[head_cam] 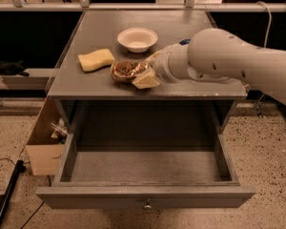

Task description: Pick orange can from top drawer and place on counter

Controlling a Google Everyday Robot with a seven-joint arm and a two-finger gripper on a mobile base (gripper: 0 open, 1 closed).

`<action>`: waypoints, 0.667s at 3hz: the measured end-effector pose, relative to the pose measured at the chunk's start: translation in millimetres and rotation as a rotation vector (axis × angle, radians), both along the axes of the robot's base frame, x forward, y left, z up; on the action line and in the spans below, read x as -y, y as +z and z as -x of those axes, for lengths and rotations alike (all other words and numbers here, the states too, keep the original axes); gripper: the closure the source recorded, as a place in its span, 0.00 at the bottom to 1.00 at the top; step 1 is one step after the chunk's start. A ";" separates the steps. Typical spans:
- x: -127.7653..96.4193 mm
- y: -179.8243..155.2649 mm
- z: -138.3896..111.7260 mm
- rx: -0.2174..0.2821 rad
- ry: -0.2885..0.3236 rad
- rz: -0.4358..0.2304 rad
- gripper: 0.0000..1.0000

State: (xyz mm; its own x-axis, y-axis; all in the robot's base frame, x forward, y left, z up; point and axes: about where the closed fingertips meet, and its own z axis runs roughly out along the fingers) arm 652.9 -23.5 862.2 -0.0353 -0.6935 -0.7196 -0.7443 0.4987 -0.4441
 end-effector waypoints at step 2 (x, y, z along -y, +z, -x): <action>-4.4 -1.4 -1.6 -0.004 0.004 0.001 0.60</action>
Offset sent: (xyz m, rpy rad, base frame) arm 0.0016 0.0044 -0.0014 -0.0009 0.0037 0.0036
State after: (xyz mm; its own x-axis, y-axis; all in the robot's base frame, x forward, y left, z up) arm 654.4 -19.1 860.8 -0.0355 -0.6943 -0.7188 -0.7478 0.4956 -0.4418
